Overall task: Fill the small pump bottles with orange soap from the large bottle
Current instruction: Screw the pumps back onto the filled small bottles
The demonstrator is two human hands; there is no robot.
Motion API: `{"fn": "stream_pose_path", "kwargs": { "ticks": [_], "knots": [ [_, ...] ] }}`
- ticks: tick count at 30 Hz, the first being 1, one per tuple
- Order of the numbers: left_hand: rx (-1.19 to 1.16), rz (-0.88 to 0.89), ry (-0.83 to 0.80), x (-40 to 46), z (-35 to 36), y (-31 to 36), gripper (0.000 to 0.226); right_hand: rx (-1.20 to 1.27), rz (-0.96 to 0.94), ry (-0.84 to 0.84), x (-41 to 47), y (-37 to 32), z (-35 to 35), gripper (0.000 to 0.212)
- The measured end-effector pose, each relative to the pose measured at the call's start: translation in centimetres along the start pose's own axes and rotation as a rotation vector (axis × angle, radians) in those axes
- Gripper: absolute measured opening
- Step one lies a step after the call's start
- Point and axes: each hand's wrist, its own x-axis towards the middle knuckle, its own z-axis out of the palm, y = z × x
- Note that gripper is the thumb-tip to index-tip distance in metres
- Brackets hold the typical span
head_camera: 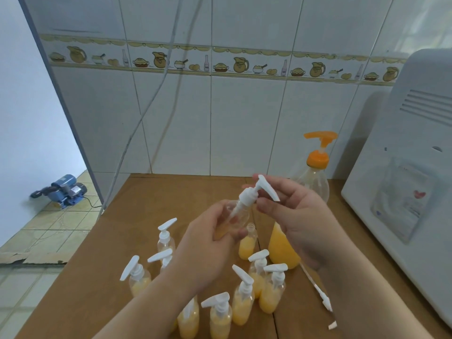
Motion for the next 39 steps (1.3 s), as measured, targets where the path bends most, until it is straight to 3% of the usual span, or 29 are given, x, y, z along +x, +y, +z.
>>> {"fn": "stream_pose_path", "kwargs": {
  "ticks": [2, 7, 11, 15, 18, 22, 27, 31, 34, 37, 39],
  "knots": [
    [-0.017, 0.0, -0.023, -0.1, 0.2, 0.4, 0.027, 0.004, -0.034, 0.072, 0.2, 0.4, 0.4, 0.025],
    [-0.038, -0.026, -0.015, 0.0, 0.1, 0.5, 0.026, 0.132, -0.002, 0.027, 0.5, 0.7, 0.8, 0.033],
    [-0.028, -0.032, -0.02, 0.0, 0.3, 0.5, 0.026, 0.133, 0.035, 0.099, 0.8, 1.1, 0.9, 0.041],
    [-0.042, -0.043, -0.015, 0.0, 0.3, 0.4, 0.025, 0.445, 0.148, -0.049, 0.6, 0.9, 1.1, 0.036],
    [-0.032, -0.044, -0.059, -0.2, 0.5, 0.5, 0.029, 0.283, 0.148, 0.015, 0.8, 1.4, 0.9, 0.045],
    [-0.056, -0.09, -0.035, -0.2, 0.5, 0.3, 0.028, 0.342, 0.105, -0.105, 0.6, 0.9, 0.4, 0.045],
    [-0.062, -0.086, -0.079, -0.1, 0.6, 0.5, 0.028, 0.003, 0.003, 0.052, 1.0, 1.7, 0.7, 0.036],
    [-0.101, -0.115, -0.026, 0.3, 0.7, 0.2, 0.026, 0.082, 0.032, -0.049, 1.2, 1.3, 0.6, 0.026],
    [0.005, -0.036, 0.024, 0.3, 1.0, 0.2, 0.029, 0.0, 0.039, 0.102, 1.2, 1.7, 1.3, 0.018],
    [0.175, 0.086, 0.095, 0.5, 1.1, 0.1, 0.035, 0.023, 0.079, 0.217, 1.2, 2.1, 2.4, 0.03],
    [0.154, 0.08, 0.119, 1.0, 0.9, -0.1, 0.032, 0.069, 0.065, 0.209, 1.2, 1.9, 2.1, 0.036]
  ]
}}
